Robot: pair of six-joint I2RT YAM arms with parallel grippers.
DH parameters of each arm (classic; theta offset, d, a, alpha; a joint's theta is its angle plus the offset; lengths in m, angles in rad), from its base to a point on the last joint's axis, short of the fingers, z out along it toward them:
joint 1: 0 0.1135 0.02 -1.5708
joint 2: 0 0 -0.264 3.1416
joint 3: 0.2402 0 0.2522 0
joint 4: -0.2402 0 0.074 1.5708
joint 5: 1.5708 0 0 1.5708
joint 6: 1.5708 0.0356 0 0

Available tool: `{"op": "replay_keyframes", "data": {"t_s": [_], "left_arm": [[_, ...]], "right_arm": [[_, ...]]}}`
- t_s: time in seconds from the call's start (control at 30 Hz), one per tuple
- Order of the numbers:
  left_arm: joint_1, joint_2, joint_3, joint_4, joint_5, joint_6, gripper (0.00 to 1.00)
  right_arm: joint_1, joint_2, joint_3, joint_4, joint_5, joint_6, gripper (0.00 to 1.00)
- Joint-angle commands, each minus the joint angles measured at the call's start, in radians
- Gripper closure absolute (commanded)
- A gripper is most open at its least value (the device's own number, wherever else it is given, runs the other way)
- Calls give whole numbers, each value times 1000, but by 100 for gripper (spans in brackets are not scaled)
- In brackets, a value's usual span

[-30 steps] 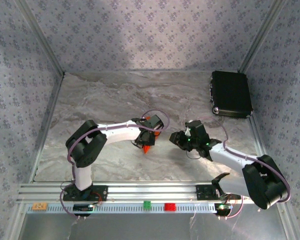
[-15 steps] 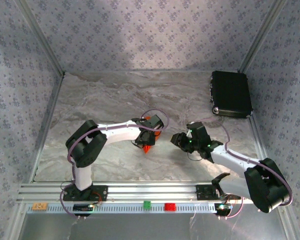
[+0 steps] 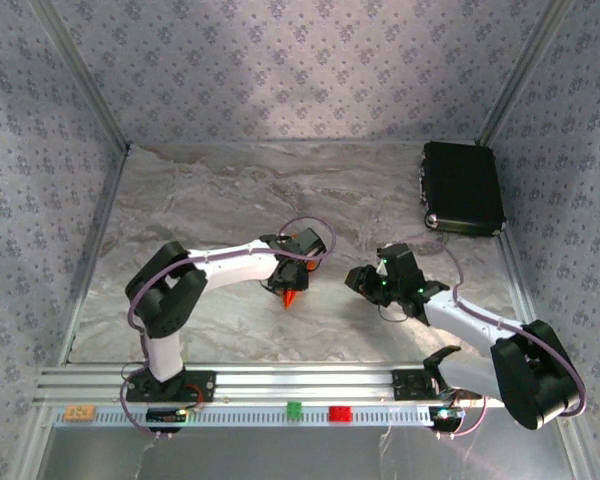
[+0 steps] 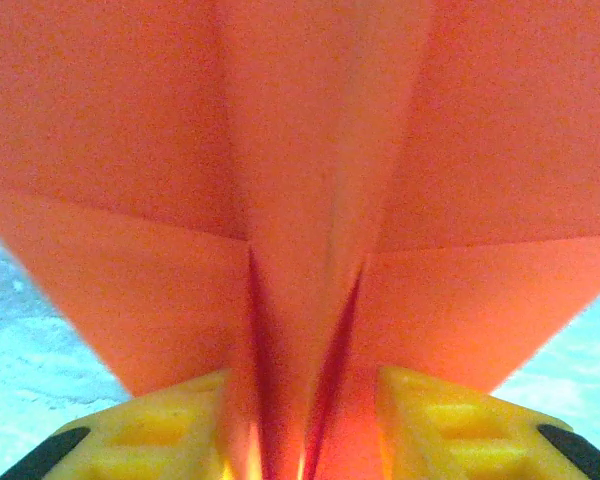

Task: Fold a paper plane with a square sheet of paper (pick it up from the middle)
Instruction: Turn over a paper plane at the center of the table, then reset both arms

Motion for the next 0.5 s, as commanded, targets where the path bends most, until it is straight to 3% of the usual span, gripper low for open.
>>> {"op": "replay_keyframes", "data": {"t_s": [0.0, 0.2, 0.47], "left_arm": [[-8, -68, 18, -33, 14, -28, 62], [-8, -160, -6, -29, -8, -33, 59], [26, -412, -145, 30, -156, 48, 48]], "right_arm": [[-24, -29, 49, -97, 29, -63, 63], [-85, -90, 129, -289, 119, -179, 63], [-98, -210, 220, -445, 473, -300, 52]]}}
